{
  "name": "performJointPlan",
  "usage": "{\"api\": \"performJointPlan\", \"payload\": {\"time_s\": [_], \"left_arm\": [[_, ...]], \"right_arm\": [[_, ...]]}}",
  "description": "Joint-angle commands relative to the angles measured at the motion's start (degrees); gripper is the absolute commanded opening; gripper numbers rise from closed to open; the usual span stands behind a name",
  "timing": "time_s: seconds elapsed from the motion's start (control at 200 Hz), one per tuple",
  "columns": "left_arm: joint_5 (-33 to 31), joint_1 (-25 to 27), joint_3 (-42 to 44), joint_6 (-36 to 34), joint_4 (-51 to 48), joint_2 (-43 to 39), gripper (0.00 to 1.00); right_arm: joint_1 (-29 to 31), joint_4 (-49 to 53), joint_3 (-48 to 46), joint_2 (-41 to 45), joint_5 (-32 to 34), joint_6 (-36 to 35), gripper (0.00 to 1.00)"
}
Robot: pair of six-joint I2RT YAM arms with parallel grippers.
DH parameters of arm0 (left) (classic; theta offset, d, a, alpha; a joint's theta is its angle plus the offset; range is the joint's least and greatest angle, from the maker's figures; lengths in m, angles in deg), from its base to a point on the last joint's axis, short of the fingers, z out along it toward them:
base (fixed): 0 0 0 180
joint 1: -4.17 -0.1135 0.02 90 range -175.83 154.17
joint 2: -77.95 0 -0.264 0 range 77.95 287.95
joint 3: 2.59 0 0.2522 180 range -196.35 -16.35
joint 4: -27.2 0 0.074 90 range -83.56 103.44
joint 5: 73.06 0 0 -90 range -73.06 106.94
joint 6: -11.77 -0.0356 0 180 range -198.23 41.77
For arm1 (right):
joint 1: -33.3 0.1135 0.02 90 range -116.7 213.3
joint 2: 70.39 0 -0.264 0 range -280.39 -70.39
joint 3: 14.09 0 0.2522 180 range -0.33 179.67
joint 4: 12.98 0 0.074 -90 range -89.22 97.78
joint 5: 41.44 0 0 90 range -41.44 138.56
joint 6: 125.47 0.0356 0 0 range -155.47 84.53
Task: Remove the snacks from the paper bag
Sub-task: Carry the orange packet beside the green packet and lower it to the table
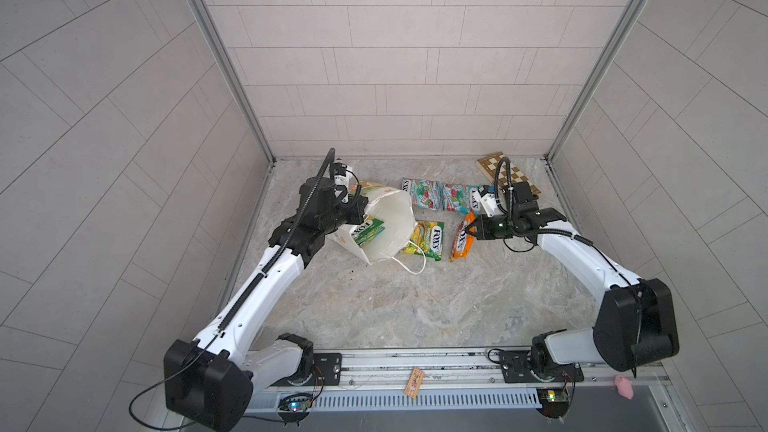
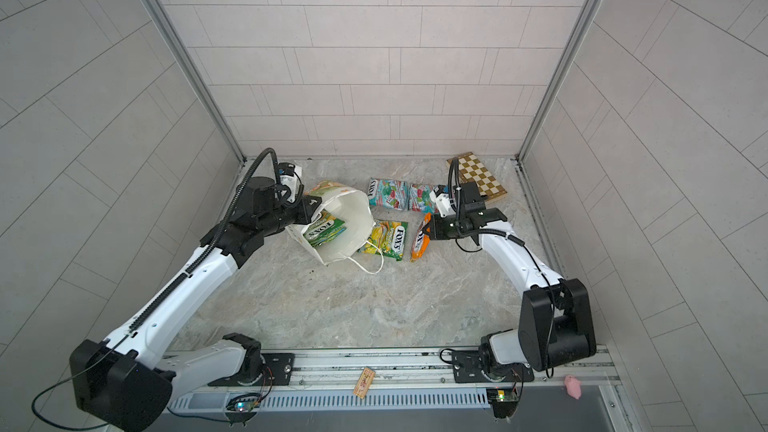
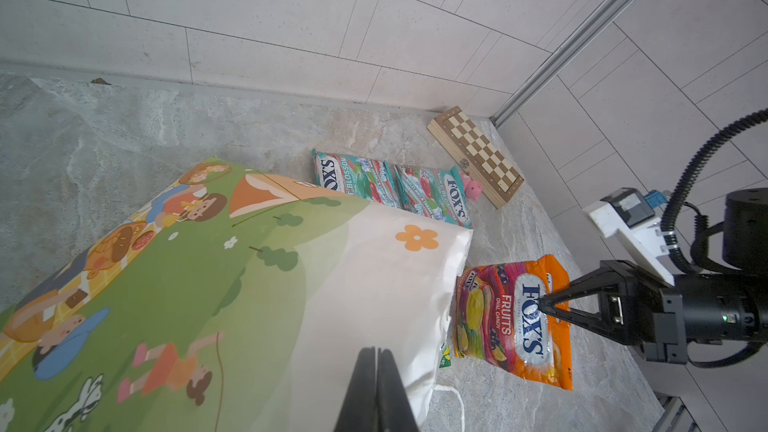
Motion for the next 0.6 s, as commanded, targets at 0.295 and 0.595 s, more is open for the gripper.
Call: {"api": "performJointPlan", "payload": {"time_s": [0.295,0.595], "left_arm": [[-0.5,0.0,-1.6,-0.6,-0.7,-0.3,0.00],[-0.3,0.0,-1.6,-0.5,-0.7,0.3,0.00]], "right_arm": [[-3.2,2.7,1.4,-6.7,0.2,-5.3,0.00],[-3.7,13.3,6.1,-11.6,12.5,-10.6,0.00]]}}
